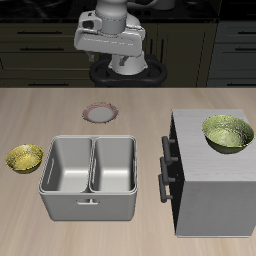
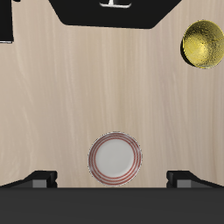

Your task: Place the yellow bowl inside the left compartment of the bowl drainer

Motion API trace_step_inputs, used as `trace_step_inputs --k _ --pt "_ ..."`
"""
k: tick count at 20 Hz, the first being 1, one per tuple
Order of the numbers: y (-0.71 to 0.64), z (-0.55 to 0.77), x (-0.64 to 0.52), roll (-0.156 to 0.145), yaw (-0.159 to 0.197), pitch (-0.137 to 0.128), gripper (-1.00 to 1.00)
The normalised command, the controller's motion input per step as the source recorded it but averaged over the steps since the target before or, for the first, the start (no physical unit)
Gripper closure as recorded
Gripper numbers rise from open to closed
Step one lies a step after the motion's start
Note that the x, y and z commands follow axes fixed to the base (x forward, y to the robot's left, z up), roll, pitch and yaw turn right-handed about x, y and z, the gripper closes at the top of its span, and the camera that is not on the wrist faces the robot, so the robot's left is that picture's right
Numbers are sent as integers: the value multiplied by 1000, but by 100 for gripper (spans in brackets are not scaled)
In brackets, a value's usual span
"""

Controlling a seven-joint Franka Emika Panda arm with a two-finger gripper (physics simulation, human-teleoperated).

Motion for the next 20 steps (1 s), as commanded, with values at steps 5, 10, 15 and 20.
trace_step_inputs --k 5,10,15,20 --pt "-242 123 97 -14 5 -26 -100" --pt "-283 128 159 41 -12 -21 -100" --pt "-345 143 178 36 -27 -23 -100" --pt "-273 209 123 30 35 -62 -100"
